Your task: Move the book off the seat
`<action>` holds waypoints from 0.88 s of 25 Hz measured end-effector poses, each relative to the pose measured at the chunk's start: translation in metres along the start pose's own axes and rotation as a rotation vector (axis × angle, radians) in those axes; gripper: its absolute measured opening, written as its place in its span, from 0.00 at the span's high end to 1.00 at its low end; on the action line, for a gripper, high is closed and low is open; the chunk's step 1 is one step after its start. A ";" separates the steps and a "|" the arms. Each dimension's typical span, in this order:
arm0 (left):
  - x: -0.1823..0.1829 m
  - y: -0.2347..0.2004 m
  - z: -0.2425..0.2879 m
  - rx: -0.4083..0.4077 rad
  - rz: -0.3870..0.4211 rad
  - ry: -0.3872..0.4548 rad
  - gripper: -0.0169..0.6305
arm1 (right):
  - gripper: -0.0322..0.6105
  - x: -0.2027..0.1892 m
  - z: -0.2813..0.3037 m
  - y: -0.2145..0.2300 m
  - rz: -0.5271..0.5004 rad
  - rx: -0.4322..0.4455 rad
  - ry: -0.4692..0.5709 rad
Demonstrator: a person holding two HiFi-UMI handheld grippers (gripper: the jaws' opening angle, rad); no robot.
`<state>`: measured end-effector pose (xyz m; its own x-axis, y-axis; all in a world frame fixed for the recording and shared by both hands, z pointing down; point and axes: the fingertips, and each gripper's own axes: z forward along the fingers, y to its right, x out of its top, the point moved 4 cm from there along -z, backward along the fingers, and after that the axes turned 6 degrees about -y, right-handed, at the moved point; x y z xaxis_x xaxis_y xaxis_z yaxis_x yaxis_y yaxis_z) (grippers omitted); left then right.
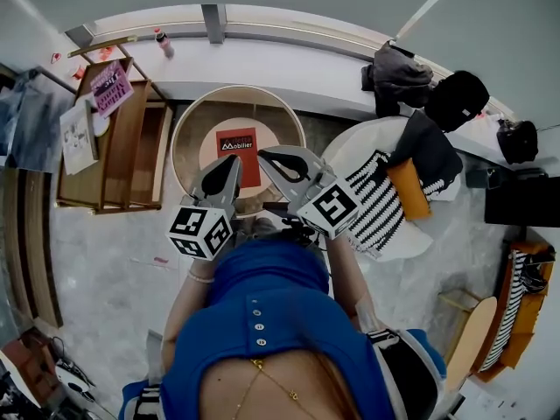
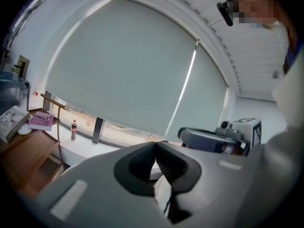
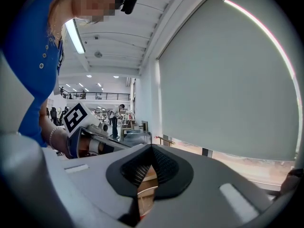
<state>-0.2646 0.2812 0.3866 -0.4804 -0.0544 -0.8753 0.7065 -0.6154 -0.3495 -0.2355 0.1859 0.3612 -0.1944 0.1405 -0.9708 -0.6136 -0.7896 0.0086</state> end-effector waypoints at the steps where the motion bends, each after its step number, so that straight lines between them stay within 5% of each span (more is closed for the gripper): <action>1: 0.002 0.001 0.000 0.000 -0.002 0.008 0.97 | 0.95 0.001 0.001 -0.001 0.003 0.005 0.007; 22: 0.028 0.010 -0.011 -0.035 0.013 0.073 0.97 | 0.95 0.029 -0.004 0.002 0.046 -0.049 0.099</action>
<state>-0.2651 0.2815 0.3550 -0.4326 -0.0036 -0.9016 0.7308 -0.5871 -0.3483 -0.2392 0.1861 0.3319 -0.1431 0.0457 -0.9887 -0.5675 -0.8222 0.0441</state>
